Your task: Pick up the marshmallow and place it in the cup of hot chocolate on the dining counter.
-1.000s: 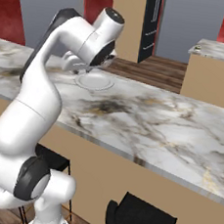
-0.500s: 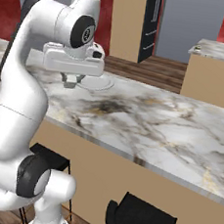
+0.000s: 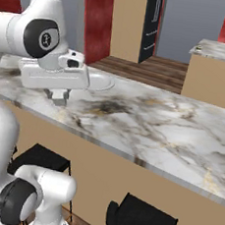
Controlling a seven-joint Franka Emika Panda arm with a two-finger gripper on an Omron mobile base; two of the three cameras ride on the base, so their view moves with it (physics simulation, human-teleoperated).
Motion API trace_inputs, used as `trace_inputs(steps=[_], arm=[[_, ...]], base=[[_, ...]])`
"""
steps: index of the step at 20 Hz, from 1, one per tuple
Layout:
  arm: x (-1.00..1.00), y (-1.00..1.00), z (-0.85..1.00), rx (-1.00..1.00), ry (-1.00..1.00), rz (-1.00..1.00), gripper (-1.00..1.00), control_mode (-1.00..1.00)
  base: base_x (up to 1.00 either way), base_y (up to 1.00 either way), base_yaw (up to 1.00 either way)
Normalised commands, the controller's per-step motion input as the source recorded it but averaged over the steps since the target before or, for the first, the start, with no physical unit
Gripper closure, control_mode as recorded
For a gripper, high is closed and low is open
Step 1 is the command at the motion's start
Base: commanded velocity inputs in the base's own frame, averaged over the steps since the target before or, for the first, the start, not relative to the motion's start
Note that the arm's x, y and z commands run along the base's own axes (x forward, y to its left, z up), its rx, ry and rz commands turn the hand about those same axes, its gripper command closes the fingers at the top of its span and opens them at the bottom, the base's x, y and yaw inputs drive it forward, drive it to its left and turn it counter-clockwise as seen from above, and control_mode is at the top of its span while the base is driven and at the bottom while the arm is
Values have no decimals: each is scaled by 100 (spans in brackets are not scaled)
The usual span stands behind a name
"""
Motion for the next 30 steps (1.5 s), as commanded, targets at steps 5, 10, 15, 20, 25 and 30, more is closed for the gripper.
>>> trace_inputs(steps=[5,10,15,20,25,30], arm=[[-59,0,-2,-3,-6,-15,100,-100],[-51,0,0,0,-9,-7,100,-100],[-37,0,0,0,-5,-3,100,100],[0,0,0,0,0,0,100,100],[0,0,0,0,0,0,100,100],[0,0,0,0,0,0,100,100]], base=[[0,0,0],[0,0,0],[-18,0,-2],[-99,-10,-15],[-100,0,-19],[-65,-75,-25]])
